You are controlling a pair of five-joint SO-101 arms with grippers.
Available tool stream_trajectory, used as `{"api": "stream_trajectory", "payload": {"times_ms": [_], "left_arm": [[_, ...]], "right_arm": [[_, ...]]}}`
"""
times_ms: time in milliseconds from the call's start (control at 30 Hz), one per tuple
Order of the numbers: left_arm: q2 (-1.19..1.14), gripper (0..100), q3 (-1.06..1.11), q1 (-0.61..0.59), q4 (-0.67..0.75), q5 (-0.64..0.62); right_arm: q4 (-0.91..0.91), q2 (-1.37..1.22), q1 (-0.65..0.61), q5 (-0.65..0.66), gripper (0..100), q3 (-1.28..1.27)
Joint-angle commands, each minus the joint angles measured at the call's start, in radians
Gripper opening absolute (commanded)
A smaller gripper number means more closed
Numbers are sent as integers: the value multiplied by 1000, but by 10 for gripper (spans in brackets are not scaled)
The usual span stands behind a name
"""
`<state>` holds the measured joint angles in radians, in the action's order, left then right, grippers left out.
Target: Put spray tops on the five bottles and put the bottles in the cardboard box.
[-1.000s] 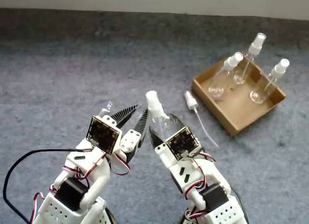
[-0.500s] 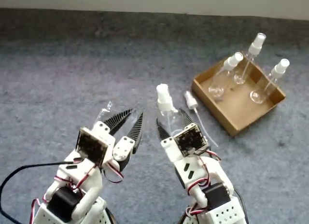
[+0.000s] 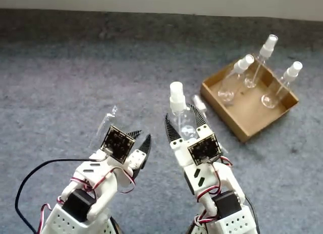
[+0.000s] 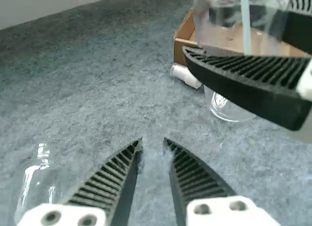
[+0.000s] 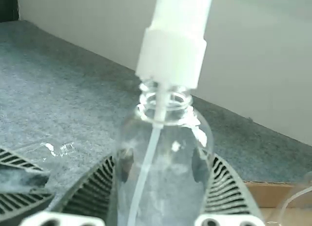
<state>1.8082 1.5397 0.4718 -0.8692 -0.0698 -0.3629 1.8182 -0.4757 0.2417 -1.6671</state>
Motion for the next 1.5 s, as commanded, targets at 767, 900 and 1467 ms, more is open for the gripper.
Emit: {"api": "stream_trajectory", "payload": {"times_ms": [767, 900, 1467], "left_arm": [[7, 38, 61, 255, 123, 0], [7, 38, 62, 255, 149, 0], [7, 38, 113, 140, 235, 2]], "right_arm": [[174, 22, -177, -199, 98, -108], [171, 22, -177, -229, 96, -108], [90, 22, -176, -319, 23, -99]]}}
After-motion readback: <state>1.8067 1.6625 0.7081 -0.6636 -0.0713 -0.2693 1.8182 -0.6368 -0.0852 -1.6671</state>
